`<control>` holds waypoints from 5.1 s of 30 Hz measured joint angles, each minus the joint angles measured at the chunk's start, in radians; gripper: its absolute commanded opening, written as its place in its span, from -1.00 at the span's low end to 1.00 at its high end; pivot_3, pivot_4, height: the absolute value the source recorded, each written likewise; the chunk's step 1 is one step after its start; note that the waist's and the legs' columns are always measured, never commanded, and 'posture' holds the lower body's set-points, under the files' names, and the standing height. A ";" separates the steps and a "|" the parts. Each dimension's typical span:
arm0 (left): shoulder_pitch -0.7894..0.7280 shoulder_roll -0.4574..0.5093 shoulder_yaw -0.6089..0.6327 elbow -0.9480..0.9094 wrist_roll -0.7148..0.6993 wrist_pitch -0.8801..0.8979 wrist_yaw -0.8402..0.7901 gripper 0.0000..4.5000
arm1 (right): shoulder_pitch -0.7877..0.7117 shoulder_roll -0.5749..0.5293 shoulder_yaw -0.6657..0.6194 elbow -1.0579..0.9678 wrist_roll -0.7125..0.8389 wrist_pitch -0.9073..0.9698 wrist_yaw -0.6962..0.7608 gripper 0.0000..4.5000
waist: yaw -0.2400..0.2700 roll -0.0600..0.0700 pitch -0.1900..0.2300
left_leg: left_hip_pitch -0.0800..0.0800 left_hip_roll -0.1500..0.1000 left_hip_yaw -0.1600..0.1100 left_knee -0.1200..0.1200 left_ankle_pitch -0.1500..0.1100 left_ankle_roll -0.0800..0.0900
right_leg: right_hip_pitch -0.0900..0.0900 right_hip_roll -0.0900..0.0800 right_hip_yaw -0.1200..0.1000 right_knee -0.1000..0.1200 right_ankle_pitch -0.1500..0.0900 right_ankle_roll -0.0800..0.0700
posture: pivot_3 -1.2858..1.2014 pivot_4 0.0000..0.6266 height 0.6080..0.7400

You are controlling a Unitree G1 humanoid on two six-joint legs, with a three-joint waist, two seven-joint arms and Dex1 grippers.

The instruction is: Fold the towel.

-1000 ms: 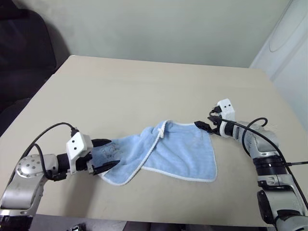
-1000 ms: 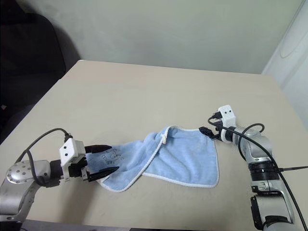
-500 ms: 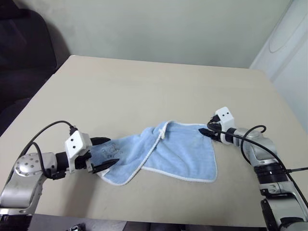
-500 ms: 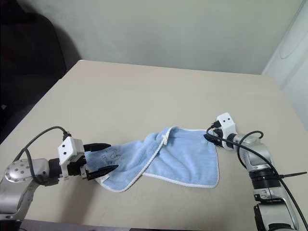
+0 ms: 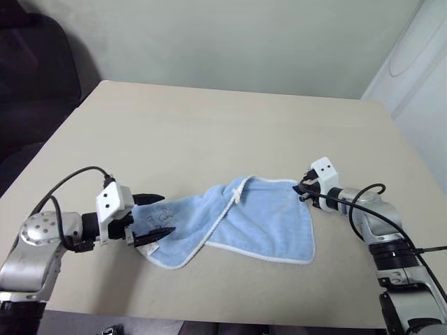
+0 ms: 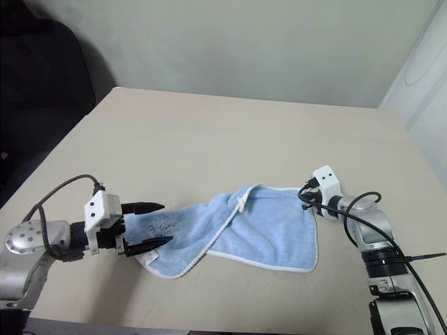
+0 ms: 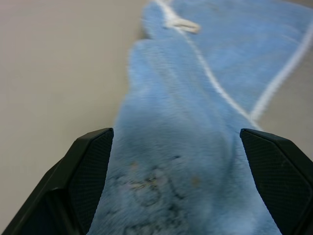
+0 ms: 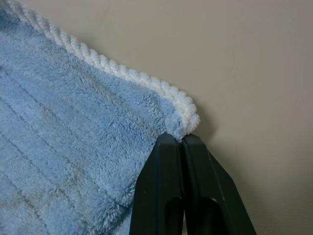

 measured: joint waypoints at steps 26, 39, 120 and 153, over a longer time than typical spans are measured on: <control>-0.124 0.146 -0.374 0.042 0.240 -0.249 -0.314 0.25 | 0.059 0.094 -0.048 -0.092 -0.010 0.045 -0.076 -1.00 | -0.013 -0.001 -0.002 | 0.000 0.003 0.000 -0.004 -0.001 -0.001 | -0.003 0.000 0.000 0.000 0.000 0.000 | 0.03 -0.52 1.00; -0.136 0.135 -0.375 0.110 0.275 -0.334 -0.272 -1.00 | 0.065 0.106 -0.046 -0.114 -0.008 0.062 -0.080 -1.00 | -0.014 0.003 -0.014 | 0.004 0.006 0.001 -0.014 0.000 -0.003 | -0.004 0.002 0.000 -0.001 -0.001 0.001 | 0.03 -0.52 1.00; -0.487 -0.116 -0.006 0.555 -0.117 0.343 0.133 -1.00 | 0.459 -0.359 -0.322 -0.300 0.278 -0.164 0.305 -1.00 | 0.002 -0.009 -0.005 | 0.007 0.008 0.012 -0.005 0.009 0.010 | 0.005 0.000 0.001 0.008 -0.011 0.007 | 0.03 -0.52 1.00; -1.091 -0.128 0.089 1.015 -0.057 0.101 0.086 -1.00 | -0.039 -0.450 -0.360 -0.075 0.226 -0.337 0.282 -1.00 | 0.006 -0.002 0.000 | 0.000 0.008 0.014 -0.007 0.018 0.006 | 0.007 0.000 0.002 -0.008 -0.004 0.020 | 0.03 -0.52 1.00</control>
